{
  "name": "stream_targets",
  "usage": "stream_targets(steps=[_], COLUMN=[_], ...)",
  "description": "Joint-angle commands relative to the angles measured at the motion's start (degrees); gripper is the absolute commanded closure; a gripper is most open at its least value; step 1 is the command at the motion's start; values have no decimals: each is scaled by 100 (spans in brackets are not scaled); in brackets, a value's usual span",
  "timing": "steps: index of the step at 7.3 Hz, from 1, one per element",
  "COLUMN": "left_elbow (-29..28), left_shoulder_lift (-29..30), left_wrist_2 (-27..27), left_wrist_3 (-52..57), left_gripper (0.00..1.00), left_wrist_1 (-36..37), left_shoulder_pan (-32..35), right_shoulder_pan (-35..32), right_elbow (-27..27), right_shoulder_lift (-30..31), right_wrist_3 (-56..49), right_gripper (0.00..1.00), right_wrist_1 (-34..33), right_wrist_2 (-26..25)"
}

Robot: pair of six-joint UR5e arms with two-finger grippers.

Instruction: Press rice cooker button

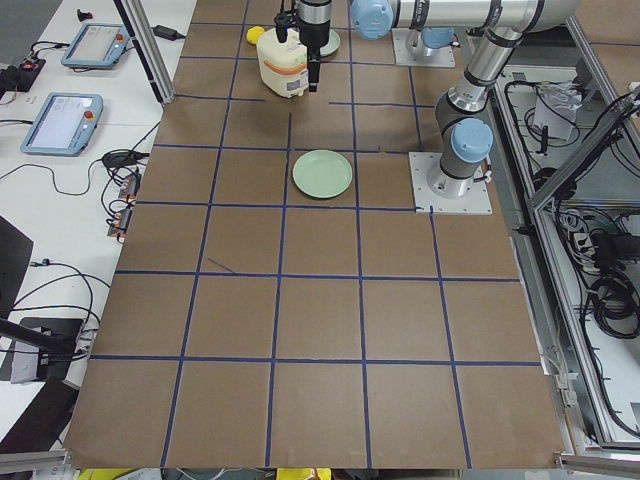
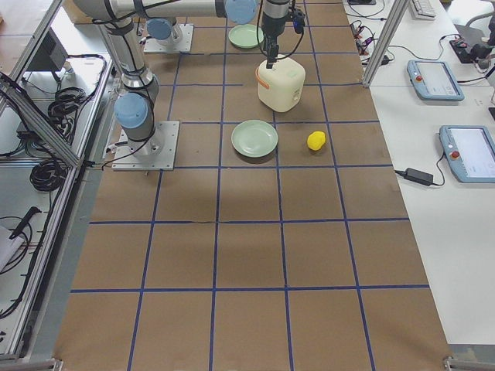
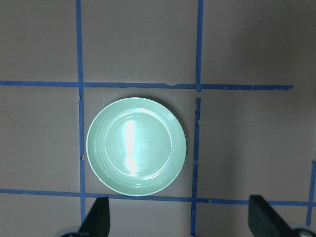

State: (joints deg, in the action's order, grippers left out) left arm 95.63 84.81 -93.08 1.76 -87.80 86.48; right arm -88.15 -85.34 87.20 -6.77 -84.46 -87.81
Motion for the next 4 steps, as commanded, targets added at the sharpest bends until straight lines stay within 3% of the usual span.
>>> stream_targets(steps=[1,4], left_elbow=[0,0], left_shoulder_lift=[0,0], left_wrist_2=[0,0], left_wrist_3=[0,0], left_gripper=[0,0], left_wrist_1=[9,0], left_shoulder_pan=[0,0], right_shoulder_pan=[0,0], right_elbow=[9,9], right_shoulder_lift=[-1,-1], right_wrist_3=[0,0], right_gripper=[0,2], right_wrist_1=[0,0], right_wrist_2=[-8,1])
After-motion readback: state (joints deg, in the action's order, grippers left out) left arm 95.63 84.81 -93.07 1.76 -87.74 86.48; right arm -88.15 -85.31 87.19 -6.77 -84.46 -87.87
